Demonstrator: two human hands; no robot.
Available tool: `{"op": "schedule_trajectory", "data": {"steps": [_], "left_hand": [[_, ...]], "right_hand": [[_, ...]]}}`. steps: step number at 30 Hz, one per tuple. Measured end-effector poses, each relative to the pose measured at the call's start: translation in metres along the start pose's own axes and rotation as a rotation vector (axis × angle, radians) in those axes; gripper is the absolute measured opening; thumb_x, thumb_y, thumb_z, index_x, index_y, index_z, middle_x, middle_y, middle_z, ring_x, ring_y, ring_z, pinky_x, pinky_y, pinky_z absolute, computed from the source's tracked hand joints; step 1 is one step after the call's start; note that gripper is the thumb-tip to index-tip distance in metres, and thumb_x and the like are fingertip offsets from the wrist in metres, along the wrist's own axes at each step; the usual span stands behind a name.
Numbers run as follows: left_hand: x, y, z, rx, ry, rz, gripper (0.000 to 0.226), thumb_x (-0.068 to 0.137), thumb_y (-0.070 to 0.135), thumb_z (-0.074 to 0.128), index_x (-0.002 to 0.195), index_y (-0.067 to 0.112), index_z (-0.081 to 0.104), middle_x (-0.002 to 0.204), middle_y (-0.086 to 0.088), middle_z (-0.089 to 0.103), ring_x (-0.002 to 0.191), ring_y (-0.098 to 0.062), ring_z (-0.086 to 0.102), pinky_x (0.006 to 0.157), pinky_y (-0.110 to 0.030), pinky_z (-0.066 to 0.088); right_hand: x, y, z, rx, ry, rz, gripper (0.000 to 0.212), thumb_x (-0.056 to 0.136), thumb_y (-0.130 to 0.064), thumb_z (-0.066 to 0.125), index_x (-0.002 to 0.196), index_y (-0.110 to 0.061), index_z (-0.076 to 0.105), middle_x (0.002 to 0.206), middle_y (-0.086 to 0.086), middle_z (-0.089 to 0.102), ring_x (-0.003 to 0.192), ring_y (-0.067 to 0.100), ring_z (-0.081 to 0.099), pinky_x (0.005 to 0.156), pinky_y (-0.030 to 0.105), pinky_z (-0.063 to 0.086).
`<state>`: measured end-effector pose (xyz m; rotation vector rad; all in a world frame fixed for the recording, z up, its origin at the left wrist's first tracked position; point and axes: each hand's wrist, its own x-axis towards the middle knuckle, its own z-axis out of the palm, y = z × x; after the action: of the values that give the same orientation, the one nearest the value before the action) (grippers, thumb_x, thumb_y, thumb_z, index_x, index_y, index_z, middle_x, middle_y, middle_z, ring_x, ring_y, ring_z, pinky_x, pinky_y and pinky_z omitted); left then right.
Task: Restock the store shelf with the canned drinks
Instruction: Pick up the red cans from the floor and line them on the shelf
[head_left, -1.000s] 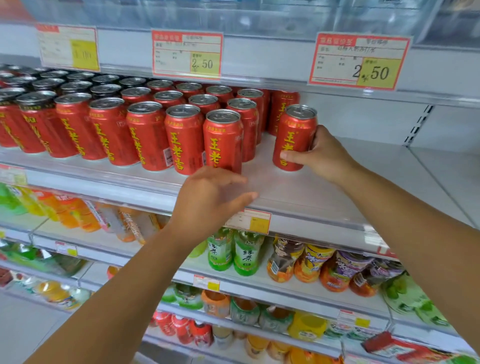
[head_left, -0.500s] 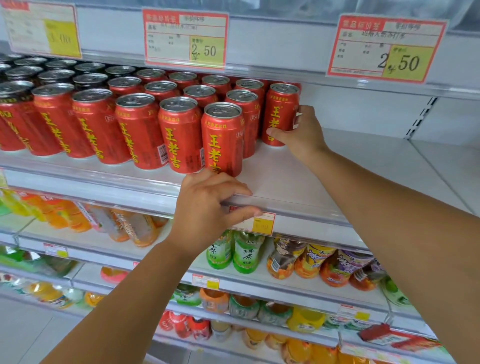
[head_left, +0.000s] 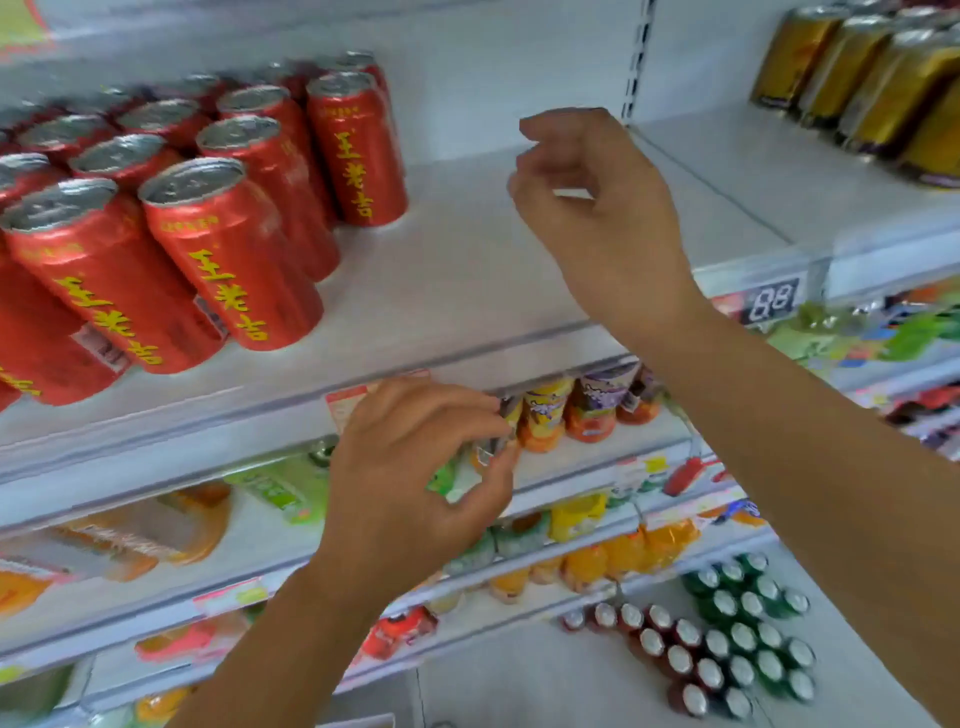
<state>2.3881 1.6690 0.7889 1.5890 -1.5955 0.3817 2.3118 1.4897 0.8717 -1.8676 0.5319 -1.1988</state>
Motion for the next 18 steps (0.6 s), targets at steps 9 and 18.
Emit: {"op": "schedule_trajectory", "data": {"steps": [9,18], "left_hand": [[-0.116,0.052,0.228,-0.401,-0.679,-0.608,0.028,0.071,0.050,0.056,0.097,0.044,0.064,0.104,0.025,0.057,0.095,-0.001,0.060,0.085,-0.029,0.051],[-0.311,0.051,0.413,-0.270,-1.244,-0.953,0.041,0.084,0.030,0.071,0.123,0.027,0.060,0.122,0.007,0.056,0.098,-0.007,0.060,0.083,-0.022,0.049]], "right_hand": [[-0.204,0.164,-0.171,-0.236,0.216,0.565,0.020,0.091,-0.011,0.058,0.108,-0.022,0.056,0.098,-0.001,0.058,0.080,0.000,0.054,0.068,0.016,0.045],[-0.434,0.410,-0.223,-0.436,-0.035,1.457,0.029,0.090,-0.025,0.058,0.119,-0.021,0.060,0.110,0.002,0.062,0.084,0.020,0.056,0.075,0.034,0.048]]}}
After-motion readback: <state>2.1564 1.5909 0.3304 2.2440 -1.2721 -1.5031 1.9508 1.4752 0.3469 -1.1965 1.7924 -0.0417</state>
